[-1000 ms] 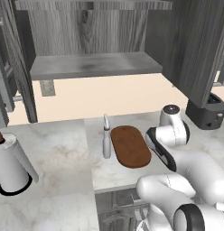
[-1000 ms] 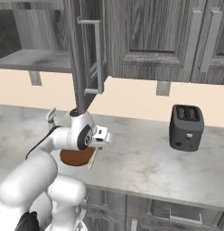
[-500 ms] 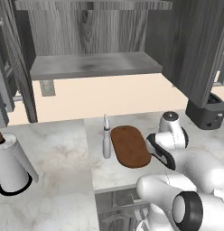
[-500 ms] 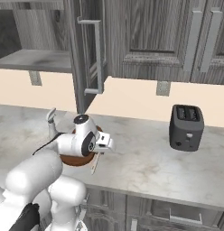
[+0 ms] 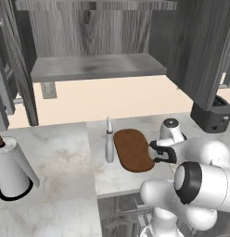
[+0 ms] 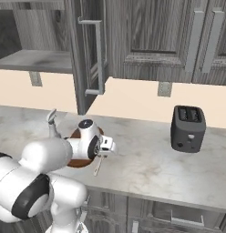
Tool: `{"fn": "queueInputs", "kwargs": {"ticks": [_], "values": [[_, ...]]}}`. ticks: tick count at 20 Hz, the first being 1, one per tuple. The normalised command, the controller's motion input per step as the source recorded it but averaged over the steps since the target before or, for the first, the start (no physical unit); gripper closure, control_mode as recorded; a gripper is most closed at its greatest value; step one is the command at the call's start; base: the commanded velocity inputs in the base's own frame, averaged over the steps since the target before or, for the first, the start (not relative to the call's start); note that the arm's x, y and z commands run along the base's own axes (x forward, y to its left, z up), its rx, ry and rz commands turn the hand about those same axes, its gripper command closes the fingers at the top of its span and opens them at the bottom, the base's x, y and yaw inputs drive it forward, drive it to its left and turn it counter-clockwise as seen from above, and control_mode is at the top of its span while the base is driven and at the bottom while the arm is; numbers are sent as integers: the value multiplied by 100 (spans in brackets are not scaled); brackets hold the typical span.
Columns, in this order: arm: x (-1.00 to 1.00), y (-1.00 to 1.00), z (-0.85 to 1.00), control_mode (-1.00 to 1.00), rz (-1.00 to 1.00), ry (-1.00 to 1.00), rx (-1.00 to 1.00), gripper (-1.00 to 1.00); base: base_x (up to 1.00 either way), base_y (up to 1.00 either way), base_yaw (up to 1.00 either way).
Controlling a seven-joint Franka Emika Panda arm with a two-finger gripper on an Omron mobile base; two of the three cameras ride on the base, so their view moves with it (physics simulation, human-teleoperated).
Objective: Grab the spray bottle from the cabinet, then place it next to the cutting board for sanitizing. Then grab the dish brush from the countertop next to the sink and place it next to the cutting board.
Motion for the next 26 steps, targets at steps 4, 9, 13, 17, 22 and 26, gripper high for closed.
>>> {"fn": "queueInputs", "kwargs": {"ticks": [4,9,13,17,22,26], "values": [[35,7,-9,-100,0,0,0,-100,0,0,0],[26,0,-1,-100,-1,0,0,-100,0,0,0],[-2,2,9,-100,-1,-4,0,-100,0,0,0],[-24,34,41,-100,-1,-9,0,-100,0,0,0],[-26,50,71,-100,-1,-8,0,-100,0,0,0],[-37,27,95,-100,-5,0,-4,-100,0,0,0]]}}
